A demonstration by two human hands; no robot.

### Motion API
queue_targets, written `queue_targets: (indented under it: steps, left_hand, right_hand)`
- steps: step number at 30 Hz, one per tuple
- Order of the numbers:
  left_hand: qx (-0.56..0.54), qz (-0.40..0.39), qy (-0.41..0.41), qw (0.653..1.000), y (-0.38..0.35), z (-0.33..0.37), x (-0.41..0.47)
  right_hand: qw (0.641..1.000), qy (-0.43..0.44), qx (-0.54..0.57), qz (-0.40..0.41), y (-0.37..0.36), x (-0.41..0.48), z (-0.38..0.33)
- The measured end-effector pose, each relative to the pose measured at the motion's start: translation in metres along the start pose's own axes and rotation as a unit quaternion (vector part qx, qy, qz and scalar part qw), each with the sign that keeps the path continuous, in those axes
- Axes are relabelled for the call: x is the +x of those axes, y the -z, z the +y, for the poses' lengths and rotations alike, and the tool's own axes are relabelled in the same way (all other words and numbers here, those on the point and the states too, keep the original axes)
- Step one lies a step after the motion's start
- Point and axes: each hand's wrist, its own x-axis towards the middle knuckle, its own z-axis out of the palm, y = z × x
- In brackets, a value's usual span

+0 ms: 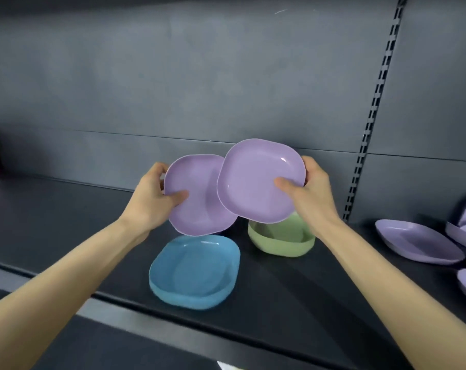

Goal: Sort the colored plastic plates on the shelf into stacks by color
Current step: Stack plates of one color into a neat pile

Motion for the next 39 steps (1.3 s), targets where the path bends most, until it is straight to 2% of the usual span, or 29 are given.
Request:
queue_targets:
  steps: [6, 15, 21, 26, 28, 32, 34, 37, 39]
  left_hand:
    - [0.046, -0.047, 0.000, 0.998, 0.000, -0.045, 0.060]
    - [0.114, -0.186, -0.015, 0.976, -0.002, -0.098, 0.111]
    - [0.167, -0.268, -0.018, 0.949, -0.005, -0.119, 0.130]
    - [0.281, -0.321, -0.101, 0.899, -0.010, -0.136, 0.132]
    - [0.254, -0.341, -0.088, 0.901, -0.007, -0.136, 0.133]
    - [0.037, -0.350, -0.035, 0.935, 0.000, -0.121, 0.141]
    - [-0.029, -0.333, -0.010, 0.942, -0.003, -0.117, 0.143]
    - [0.008, -0.285, -0.088, 0.954, -0.006, -0.119, 0.144]
    - [0.072, -0.266, -0.135, 0.952, -0.005, -0.121, 0.143]
  right_hand:
    - [0.999, -0.009, -0.046, -0.028, -0.039, 0.043, 0.036]
    - [0.986, -0.048, -0.152, -0.038, -0.060, 0.071, 0.064]
    - [0.973, -0.083, -0.208, -0.052, -0.071, 0.074, 0.062]
    - [0.963, -0.102, -0.246, -0.047, -0.083, 0.074, 0.056]
    - [0.962, -0.108, -0.249, -0.040, -0.086, 0.072, 0.057]
    - [0.967, -0.132, -0.216, -0.042, -0.098, 0.066, 0.056]
    - [0.968, -0.137, -0.200, -0.060, -0.109, 0.064, 0.054]
    - [0.961, -0.128, -0.224, -0.104, -0.125, 0.063, 0.055]
    - [0.939, -0.108, -0.297, -0.136, -0.132, 0.061, 0.057]
